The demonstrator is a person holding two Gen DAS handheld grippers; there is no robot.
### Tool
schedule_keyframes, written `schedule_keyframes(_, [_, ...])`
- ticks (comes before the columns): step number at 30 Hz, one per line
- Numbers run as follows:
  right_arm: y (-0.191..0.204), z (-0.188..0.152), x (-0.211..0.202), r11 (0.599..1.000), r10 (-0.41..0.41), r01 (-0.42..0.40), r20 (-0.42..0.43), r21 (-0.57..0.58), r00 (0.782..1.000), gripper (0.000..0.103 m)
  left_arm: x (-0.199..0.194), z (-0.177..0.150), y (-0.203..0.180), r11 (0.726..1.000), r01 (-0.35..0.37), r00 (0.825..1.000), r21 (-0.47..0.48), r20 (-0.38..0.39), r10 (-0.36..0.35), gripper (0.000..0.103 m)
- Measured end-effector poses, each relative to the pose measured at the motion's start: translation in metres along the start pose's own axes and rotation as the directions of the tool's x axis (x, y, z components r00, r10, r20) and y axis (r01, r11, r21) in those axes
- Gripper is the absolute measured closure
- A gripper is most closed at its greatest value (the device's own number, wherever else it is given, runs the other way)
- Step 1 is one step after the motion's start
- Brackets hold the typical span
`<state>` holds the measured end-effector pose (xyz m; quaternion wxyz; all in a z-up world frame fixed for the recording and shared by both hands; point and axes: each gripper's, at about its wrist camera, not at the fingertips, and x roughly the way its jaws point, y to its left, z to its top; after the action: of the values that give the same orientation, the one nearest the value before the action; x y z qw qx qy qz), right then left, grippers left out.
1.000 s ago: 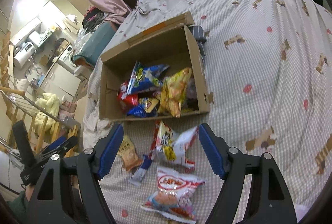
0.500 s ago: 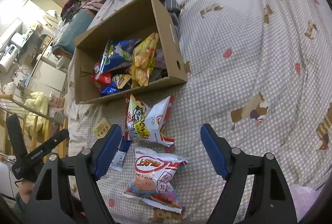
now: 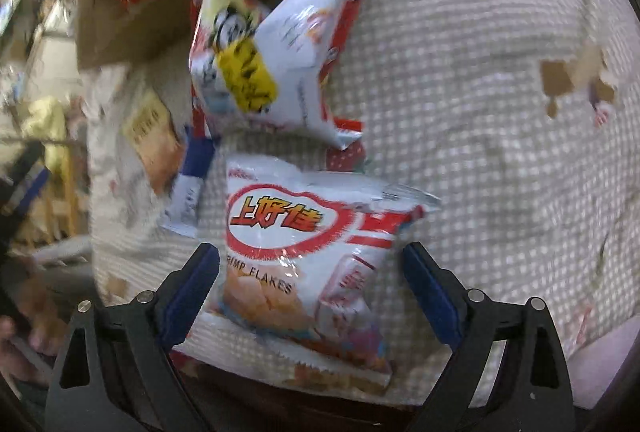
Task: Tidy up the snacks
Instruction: 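Grasp the white 'Shrimp Flakes' bag with right tool while left tool grasps the Uncle Zach peanut packet, then lift the peanut packet and shrimp flakes bag toward the box with both tools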
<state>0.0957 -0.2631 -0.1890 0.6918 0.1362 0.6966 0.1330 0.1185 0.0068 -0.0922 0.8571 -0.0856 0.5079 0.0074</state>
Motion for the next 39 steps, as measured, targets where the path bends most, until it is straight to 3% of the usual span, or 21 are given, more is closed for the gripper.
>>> schedule_keyframes(1, [0.004,0.0,0.001,1.0,-0.013,0.013,0.002,-0.021,1.0,0.014,0.0,0.001,0.002,1.0,-0.003,1.0,-0.009,-0.001,0.003,0.003])
schedule_keyframes(2, [0.008,0.0,0.001,0.999,-0.027,0.027,0.003,-0.044,1.0,0.029,0.001,0.002,0.005,1.0,-0.01,1.0,-0.023,-0.003,0.01,0.003])
schedule_keyframes(3, [0.011,-0.002,0.0,0.998,-0.015,0.015,-0.001,-0.062,1.0,0.038,0.003,0.003,0.009,0.999,-0.023,1.0,-0.045,-0.008,0.023,0.003])
schedule_keyframes(8, [0.012,-0.011,-0.022,0.994,0.037,-0.032,0.04,-0.105,0.999,0.053,0.024,0.007,0.031,0.982,-0.014,0.997,-0.187,-0.081,-0.001,0.003])
schedule_keyframes(10, [0.008,-0.016,-0.036,0.989,0.097,-0.089,0.062,-0.116,0.993,0.053,0.037,0.005,0.03,0.976,-0.006,0.991,-0.217,-0.135,-0.024,0.004])
schedule_keyframes(15, [-0.002,-0.019,-0.055,0.988,0.126,-0.114,0.119,-0.102,0.985,0.053,0.065,-0.004,0.005,0.976,-0.018,0.976,-0.216,-0.217,-0.03,0.005])
schedule_keyframes(20, [-0.01,-0.021,-0.061,0.989,0.129,-0.116,0.147,-0.093,0.981,0.053,0.101,-0.02,-0.025,0.98,-0.032,0.949,-0.198,-0.313,-0.033,0.03])
schedule_keyframes(25, [-0.019,-0.023,-0.068,0.988,0.137,-0.124,0.155,-0.091,0.978,0.053,0.118,-0.025,-0.037,0.978,-0.078,0.944,-0.192,-0.328,0.01,0.031])
schedule_keyframes(32, [-0.008,-0.023,-0.069,0.984,0.144,-0.125,0.161,-0.123,0.976,0.053,0.118,-0.03,-0.042,0.984,-0.08,0.942,-0.16,-0.335,0.022,0.062])
schedule_keyframes(39, [-0.002,-0.023,-0.072,0.982,0.157,-0.135,0.172,-0.133,0.973,0.053,0.096,-0.034,-0.015,0.984,-0.083,0.943,-0.155,-0.331,0.028,0.07])
